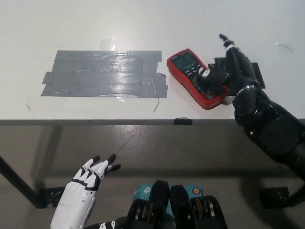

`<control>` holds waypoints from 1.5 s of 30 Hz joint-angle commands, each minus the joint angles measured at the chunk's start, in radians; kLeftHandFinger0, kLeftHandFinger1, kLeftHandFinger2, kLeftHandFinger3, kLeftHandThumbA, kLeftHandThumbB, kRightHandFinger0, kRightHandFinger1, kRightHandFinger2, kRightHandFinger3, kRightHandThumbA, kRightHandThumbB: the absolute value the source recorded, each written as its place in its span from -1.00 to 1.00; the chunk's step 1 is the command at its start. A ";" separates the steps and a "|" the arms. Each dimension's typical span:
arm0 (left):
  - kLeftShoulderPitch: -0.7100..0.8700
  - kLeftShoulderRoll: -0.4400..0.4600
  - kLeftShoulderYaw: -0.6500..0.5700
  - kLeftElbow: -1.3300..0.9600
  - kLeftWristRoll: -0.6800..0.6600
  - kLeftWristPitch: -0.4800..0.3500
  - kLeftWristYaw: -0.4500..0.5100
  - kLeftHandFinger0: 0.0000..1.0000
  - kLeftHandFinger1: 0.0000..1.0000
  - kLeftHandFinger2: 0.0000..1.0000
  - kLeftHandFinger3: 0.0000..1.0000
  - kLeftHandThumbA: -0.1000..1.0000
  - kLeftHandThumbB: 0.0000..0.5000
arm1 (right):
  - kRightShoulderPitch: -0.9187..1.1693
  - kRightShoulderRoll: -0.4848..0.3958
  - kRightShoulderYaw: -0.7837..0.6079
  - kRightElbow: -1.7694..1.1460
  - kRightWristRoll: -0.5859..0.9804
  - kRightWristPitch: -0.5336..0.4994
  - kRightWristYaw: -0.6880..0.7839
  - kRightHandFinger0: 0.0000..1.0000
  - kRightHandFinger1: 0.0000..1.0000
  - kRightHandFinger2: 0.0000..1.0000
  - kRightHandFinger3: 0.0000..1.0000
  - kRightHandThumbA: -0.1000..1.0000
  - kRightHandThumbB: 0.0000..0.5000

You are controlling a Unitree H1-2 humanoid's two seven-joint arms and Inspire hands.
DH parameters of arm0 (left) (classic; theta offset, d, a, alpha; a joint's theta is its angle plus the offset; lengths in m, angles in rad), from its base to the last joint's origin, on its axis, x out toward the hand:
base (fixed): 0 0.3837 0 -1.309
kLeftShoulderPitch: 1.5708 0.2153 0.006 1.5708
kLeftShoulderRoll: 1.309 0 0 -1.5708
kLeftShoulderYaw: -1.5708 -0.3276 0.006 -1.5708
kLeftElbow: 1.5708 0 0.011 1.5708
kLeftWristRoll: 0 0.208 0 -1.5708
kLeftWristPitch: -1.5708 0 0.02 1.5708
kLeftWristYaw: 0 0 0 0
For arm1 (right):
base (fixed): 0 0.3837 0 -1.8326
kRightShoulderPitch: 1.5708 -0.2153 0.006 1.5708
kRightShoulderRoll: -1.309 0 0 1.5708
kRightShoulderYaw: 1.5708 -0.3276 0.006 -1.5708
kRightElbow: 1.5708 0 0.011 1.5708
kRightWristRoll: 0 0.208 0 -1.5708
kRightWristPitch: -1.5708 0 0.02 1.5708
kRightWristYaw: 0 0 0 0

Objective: The robot first picks the multimeter with right hand and then unfolds the black stand on the back of it using left hand

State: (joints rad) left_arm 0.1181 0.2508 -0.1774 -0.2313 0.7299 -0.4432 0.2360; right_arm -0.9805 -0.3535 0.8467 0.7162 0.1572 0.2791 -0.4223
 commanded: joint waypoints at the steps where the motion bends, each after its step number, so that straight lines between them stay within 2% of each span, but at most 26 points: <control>1: -0.019 0.061 0.020 -0.009 0.020 -0.027 0.254 1.00 0.70 0.51 1.00 1.00 -0.07 | -0.277 -0.087 0.199 0.024 -0.262 0.191 0.550 1.00 1.00 1.00 1.00 0.15 1.00; 5: -0.024 0.064 0.023 -0.009 0.017 -0.027 0.255 1.00 0.71 0.52 1.00 1.00 -0.06 | -0.278 -0.112 0.194 -0.002 -0.266 0.191 0.558 1.00 1.00 1.00 1.00 0.29 1.00; 9: -0.028 0.067 0.021 -0.007 0.017 -0.027 0.259 1.00 0.72 0.54 1.00 1.00 -0.06 | -0.275 -0.123 0.174 -0.021 -0.280 0.191 0.551 1.00 1.00 1.00 1.00 0.31 1.00; 12: -0.085 0.044 0.036 0.010 -0.009 -0.027 0.227 1.00 0.78 0.69 1.00 1.00 -0.02 | -0.262 -0.233 0.035 -0.258 -0.321 0.191 0.385 1.00 1.00 1.00 1.00 0.51 0.71; 16: -0.103 0.040 0.033 0.017 -0.013 -0.027 0.228 1.00 0.79 0.70 1.00 1.00 -0.01 | -0.248 -0.245 -0.021 -0.302 -0.367 0.191 0.406 1.00 1.00 1.00 1.00 0.52 0.71; 17: -0.150 0.022 0.042 0.026 -0.066 -0.027 0.172 1.00 1.00 0.92 1.00 1.00 -0.08 | -0.222 -0.318 -0.140 -0.530 -0.381 0.191 0.373 1.00 1.00 1.00 1.00 0.65 0.45; 19: -0.191 0.008 0.053 0.024 -0.151 -0.013 0.084 1.00 1.00 1.00 1.00 1.00 -0.07 | -0.176 -0.387 -0.260 -0.783 -0.379 0.191 0.348 1.00 1.00 1.00 1.00 0.67 0.42; 21: -0.191 0.006 0.056 0.022 -0.162 -0.008 0.070 1.00 1.00 1.00 1.00 1.00 -0.07 | -0.162 -0.387 -0.284 -0.812 -0.385 0.191 0.359 1.00 1.00 1.00 1.00 0.67 0.42; 22: -0.226 0.002 0.051 0.020 -0.218 0.019 0.037 1.00 1.00 1.00 1.00 1.00 -0.29 | -0.122 -0.424 -0.333 -0.941 -0.380 0.191 0.359 1.00 1.00 1.00 1.00 0.64 0.39; 24: -0.235 0.001 0.052 0.020 -0.237 0.027 0.027 1.00 1.00 1.00 1.00 1.00 -0.33 | -0.101 -0.432 -0.355 -0.987 -0.384 0.191 0.367 1.00 1.00 1.00 1.00 0.65 0.39; 25: -0.270 -0.002 0.053 0.027 -0.298 0.057 -0.004 1.00 1.00 1.00 1.00 1.00 -0.48 | -0.053 -0.452 -0.407 -1.110 -0.393 0.191 0.392 1.00 1.00 1.00 1.00 0.70 0.38; 29: -0.276 -0.004 0.054 0.029 -0.301 0.057 -0.008 1.00 1.00 1.00 1.00 1.00 -0.49 | -0.047 -0.444 -0.430 -1.116 -0.409 0.191 0.415 1.00 1.00 1.00 1.00 0.71 0.38; 30: -0.305 -0.008 0.061 0.045 -0.371 0.133 -0.059 1.00 1.00 1.00 1.00 1.00 -0.47 | 0.043 -0.453 -0.502 -1.298 -0.336 0.191 0.381 1.00 1.00 1.00 1.00 0.50 0.23; 34: -0.316 -0.015 0.064 0.081 -0.403 0.157 -0.082 1.00 1.00 1.00 1.00 1.00 -0.54 | 0.222 -0.400 -0.564 -1.462 -0.317 0.191 0.317 1.00 1.00 1.00 1.00 0.64 0.28; 37: -0.317 -0.015 0.064 0.083 -0.406 0.159 -0.085 1.00 1.00 1.00 1.00 1.00 -0.54 | 0.239 -0.386 -0.581 -1.473 -0.324 0.191 0.330 1.00 1.00 1.00 1.00 0.64 0.28; 38: -0.306 -0.017 0.061 0.101 -0.416 0.152 -0.087 1.00 1.00 1.00 1.00 1.00 -0.50 | 0.370 -0.349 -0.572 -1.526 -0.310 0.165 0.295 1.00 1.00 1.00 1.00 0.55 0.26; 39: -0.301 -0.017 0.061 0.107 -0.423 0.152 -0.088 1.00 1.00 1.00 1.00 1.00 -0.51 | 0.418 -0.335 -0.565 -1.529 -0.325 0.145 0.290 1.00 1.00 1.00 1.00 0.58 0.25; 41: -0.301 -0.016 0.061 0.107 -0.425 0.152 -0.089 1.00 1.00 1.00 1.00 1.00 -0.50 | 0.423 -0.327 -0.576 -1.532 -0.329 0.145 0.301 1.00 1.00 1.00 1.00 0.58 0.25; 43: -0.274 -0.017 0.056 0.122 -0.437 0.136 -0.090 1.00 1.00 1.00 1.00 1.00 -0.59 | 0.563 -0.261 -0.563 -1.488 -0.324 0.053 0.259 1.00 1.00 1.00 1.00 0.49 0.12; 45: -0.271 -0.017 0.056 0.122 -0.440 0.136 -0.094 1.00 1.00 1.00 1.00 1.00 -0.58 | 0.582 -0.241 -0.577 -1.484 -0.330 0.040 0.271 1.00 1.00 1.00 1.00 0.48 0.11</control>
State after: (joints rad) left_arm -0.1316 0.2407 -0.1496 -0.1194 0.4948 -0.3748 0.2365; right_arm -0.5261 -0.6321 0.4091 -0.5722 -0.1036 0.4229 -0.0885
